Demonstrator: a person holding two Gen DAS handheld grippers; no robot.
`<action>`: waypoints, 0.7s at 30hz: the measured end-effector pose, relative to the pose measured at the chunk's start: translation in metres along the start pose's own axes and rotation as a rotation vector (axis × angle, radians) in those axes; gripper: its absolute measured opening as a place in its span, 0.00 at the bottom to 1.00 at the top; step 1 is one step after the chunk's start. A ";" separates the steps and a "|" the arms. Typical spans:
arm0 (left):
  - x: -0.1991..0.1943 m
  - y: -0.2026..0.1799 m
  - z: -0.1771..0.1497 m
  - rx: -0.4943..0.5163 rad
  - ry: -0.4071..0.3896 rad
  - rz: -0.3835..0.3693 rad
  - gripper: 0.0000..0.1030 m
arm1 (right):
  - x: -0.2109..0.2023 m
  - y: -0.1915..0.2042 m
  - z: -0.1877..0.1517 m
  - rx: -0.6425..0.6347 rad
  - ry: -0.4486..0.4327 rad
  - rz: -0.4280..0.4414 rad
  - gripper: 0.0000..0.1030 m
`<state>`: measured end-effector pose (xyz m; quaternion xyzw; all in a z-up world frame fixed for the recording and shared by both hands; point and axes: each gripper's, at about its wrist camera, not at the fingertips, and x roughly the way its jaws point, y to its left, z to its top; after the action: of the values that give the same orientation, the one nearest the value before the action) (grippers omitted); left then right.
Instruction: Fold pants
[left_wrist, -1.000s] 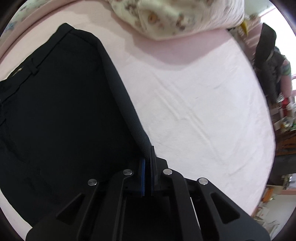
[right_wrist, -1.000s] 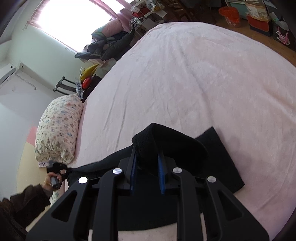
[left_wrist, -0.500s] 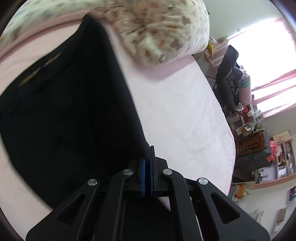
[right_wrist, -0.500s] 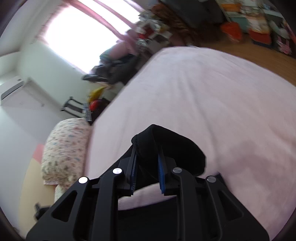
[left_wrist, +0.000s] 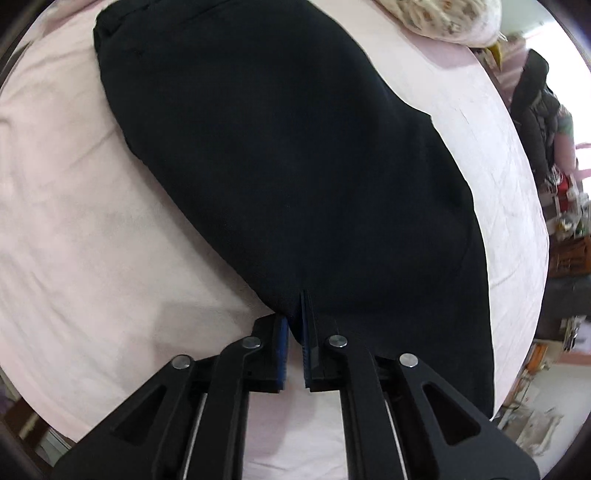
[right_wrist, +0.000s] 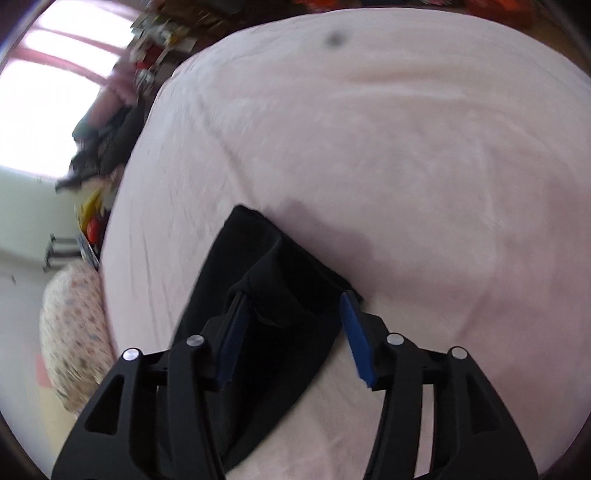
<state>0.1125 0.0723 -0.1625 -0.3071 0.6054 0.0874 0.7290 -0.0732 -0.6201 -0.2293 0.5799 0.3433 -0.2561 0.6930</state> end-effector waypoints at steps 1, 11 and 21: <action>-0.001 -0.002 0.001 0.009 0.001 0.001 0.08 | -0.004 -0.003 -0.001 0.033 -0.004 0.020 0.52; -0.005 0.005 -0.001 0.001 0.049 0.032 0.68 | 0.018 0.000 -0.014 0.244 0.093 0.141 0.52; 0.015 -0.007 -0.012 0.051 0.124 0.023 0.77 | 0.050 -0.001 -0.015 0.437 0.175 0.001 0.34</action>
<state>0.1103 0.0562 -0.1753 -0.2862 0.6551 0.0613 0.6965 -0.0446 -0.6038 -0.2701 0.7362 0.3384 -0.2728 0.5188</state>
